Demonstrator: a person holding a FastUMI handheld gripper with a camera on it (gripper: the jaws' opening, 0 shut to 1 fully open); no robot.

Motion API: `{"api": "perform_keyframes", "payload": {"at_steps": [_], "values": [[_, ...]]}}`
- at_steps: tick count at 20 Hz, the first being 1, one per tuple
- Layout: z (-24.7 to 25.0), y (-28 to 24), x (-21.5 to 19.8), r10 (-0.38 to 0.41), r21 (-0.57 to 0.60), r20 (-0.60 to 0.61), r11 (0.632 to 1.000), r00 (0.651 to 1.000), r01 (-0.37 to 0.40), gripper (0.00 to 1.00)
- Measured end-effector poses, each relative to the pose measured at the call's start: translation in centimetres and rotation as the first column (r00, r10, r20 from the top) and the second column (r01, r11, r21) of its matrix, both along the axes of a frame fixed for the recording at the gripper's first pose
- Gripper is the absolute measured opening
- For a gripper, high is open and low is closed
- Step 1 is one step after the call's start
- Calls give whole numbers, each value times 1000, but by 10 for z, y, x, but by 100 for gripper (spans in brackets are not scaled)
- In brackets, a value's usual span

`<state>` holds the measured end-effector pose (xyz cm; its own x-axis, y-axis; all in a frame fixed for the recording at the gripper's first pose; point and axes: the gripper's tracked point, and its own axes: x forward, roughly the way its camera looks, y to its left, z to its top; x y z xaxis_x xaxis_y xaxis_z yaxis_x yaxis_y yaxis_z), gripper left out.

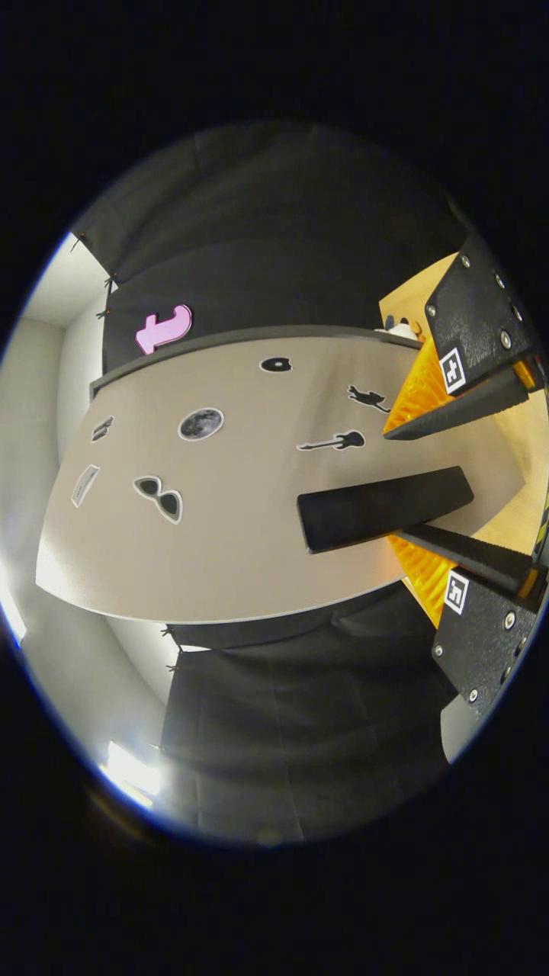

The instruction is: Open the shoe cabinet door, grab the shoes and put them into the shoe cabinet, then close the shoe cabinet door.

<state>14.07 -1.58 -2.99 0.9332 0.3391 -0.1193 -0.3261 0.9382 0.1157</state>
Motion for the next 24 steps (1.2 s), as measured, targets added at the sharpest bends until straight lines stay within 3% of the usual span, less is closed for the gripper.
{"api": "perform_keyframes", "payload": {"at_steps": [7, 14, 24], "values": [[-4, 70, 39, 75, 13, -14, 997, 997, -74, 73], [-7, 107, 75, 53, -39, 5, 998, 999, -53, 72], [-9, 121, 103, 21, -73, 21, 997, 1000, -19, 73]]}}
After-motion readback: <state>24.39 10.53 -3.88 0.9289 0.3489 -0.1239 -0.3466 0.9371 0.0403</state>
